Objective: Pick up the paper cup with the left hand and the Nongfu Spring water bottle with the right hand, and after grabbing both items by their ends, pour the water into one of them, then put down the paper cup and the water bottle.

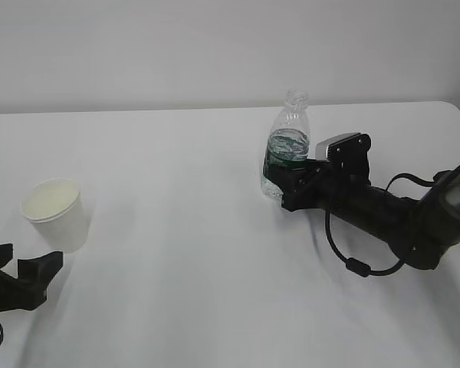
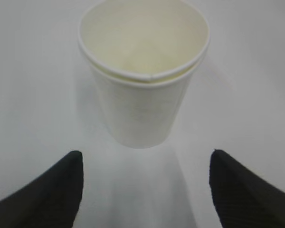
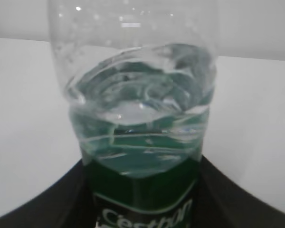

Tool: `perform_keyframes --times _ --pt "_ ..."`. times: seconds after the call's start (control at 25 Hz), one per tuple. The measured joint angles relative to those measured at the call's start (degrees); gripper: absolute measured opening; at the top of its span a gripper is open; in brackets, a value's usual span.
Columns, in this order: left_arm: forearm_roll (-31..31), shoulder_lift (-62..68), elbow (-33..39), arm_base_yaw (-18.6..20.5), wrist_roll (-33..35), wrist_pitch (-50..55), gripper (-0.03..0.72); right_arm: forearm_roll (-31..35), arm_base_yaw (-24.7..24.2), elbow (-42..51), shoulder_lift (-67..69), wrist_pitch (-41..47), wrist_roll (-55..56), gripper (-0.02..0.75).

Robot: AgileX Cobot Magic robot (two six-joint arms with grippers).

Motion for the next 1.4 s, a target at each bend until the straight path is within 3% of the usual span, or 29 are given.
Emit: perform_keyframes --times 0.44,1.4 --pt "0.00 0.00 0.00 0.00 0.00 0.00 0.593 0.49 0.00 6.12 -5.46 0.47 -1.99 0.385" --pt "0.66 0.00 0.00 0.00 0.00 0.00 0.592 12.88 0.00 26.39 -21.88 0.52 -7.67 0.384"
